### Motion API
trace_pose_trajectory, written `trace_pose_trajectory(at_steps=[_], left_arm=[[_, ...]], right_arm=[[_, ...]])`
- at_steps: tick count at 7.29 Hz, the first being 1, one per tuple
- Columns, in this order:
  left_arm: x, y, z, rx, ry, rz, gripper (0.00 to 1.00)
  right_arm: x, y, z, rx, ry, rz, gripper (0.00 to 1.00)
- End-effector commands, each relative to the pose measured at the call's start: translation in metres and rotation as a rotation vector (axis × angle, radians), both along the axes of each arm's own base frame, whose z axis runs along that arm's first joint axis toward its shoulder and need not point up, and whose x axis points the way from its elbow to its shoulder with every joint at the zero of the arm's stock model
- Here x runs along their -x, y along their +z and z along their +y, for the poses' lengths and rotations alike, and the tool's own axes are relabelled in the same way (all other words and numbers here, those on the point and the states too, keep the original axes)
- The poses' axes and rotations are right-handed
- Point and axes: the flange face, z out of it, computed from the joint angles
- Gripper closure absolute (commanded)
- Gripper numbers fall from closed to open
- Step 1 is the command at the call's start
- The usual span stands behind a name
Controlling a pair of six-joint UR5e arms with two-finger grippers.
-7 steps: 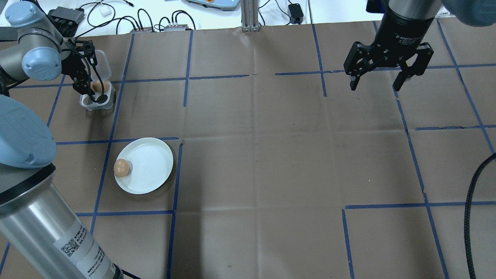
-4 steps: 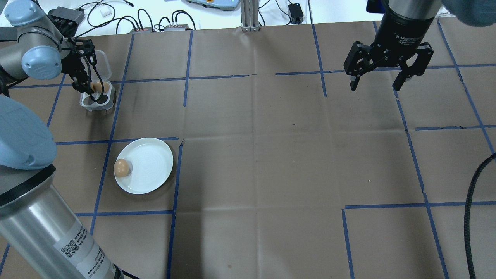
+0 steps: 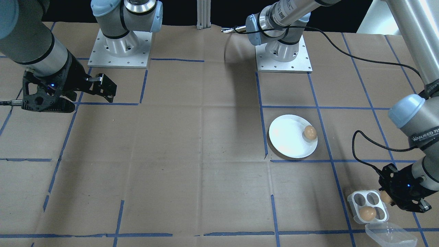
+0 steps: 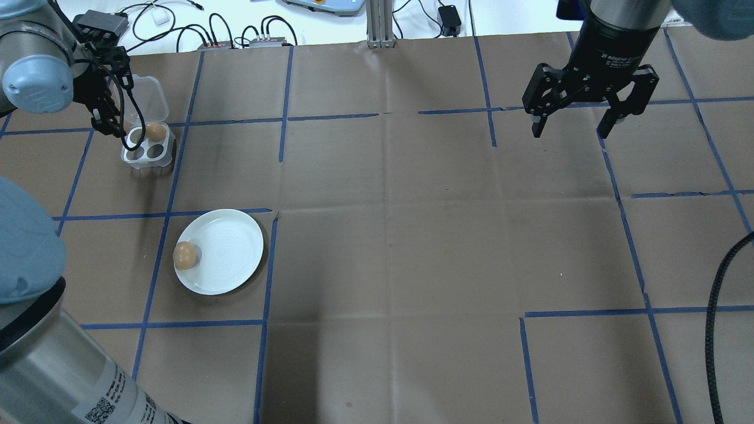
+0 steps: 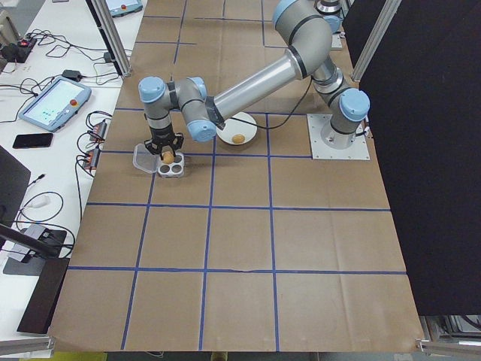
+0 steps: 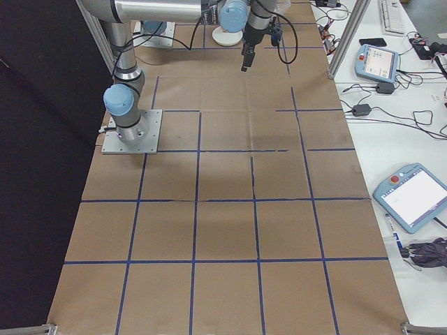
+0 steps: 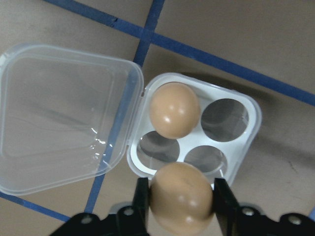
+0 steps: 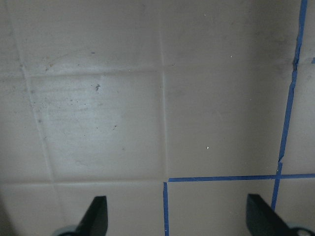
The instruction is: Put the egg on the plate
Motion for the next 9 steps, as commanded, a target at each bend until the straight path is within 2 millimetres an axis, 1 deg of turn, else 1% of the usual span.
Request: trace_pose_trajectory(at_steps=[1,2,3,4,5,6,7,9], left_arm=[[0.037,0.02,0.058,0.009,0.207,0.025,0.75],[0.066,0.019,0.086,0.005,0.347,0.036,0.75],[0.096,0.019,0.111,0.009,0.491,0.041,0.75],[0.136,0.015,0.138,-0.002,0.622,0.043,0.75],[0.165,0.006,0.166,-0.017,0.745,0.043,0.75],[0.182,-0.011,0.191,-0.059,0.857,0.095,0.75],[0.188,-0.037,0.205,-0.11,0.937,0.111,0.75],[0.191,-0.064,0.219,-0.167,0.982,0.091,0.75]], right_arm=[[0.0,-0.001,0.0,-0.001,0.0,0.001,0.0],[0.0,0.0,0.0,0.0,0.0,0.0,0.0],[0.0,0.0,0.0,0.0,0.0,0.001,0.0],[0.0,0.0,0.0,0.0,0.0,0.0,0.0],[0.0,0.0,0.0,0.0,0.0,0.0,0.0],[0.0,0.0,0.0,0.0,0.0,0.0,0.0],[0.0,-0.001,0.0,-0.001,0.0,0.0,0.0],[0.0,0.0,0.0,0.0,0.0,0.0,0.0]])
